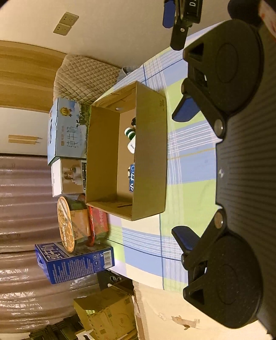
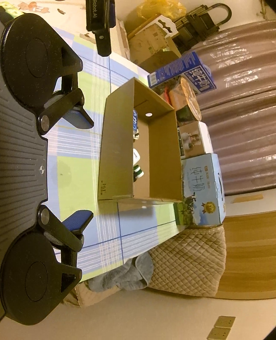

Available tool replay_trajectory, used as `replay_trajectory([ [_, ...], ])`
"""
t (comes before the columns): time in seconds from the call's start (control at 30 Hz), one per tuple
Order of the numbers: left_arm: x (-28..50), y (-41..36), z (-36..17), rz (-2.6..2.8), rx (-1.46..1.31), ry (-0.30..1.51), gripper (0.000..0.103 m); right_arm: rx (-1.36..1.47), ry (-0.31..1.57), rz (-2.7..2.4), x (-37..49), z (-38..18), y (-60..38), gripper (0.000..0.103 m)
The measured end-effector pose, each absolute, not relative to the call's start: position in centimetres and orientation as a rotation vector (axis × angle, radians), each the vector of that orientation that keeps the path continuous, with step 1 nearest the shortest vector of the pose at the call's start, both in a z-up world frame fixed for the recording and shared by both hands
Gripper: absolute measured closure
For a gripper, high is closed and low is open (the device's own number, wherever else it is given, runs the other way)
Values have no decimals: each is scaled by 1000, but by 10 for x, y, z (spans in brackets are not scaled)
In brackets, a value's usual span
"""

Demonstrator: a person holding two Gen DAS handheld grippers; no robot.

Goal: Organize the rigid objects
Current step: 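Withdraw both tools from the box back over the table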

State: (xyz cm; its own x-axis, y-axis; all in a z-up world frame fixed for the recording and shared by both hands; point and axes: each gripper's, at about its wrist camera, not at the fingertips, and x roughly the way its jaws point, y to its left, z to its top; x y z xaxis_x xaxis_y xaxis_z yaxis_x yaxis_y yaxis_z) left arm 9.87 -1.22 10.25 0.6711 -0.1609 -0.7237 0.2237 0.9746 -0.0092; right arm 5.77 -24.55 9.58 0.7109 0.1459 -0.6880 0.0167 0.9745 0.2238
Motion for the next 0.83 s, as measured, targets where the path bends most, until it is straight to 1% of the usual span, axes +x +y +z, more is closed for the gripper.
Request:
replay_trajectory([
  [0.37,62,-13,104,-216,75,791,1,229,775,72,27,99,-245,22],
  [0.83,53,-14,101,-242,44,776,1,239,784,71,20,92,-246,22],
])
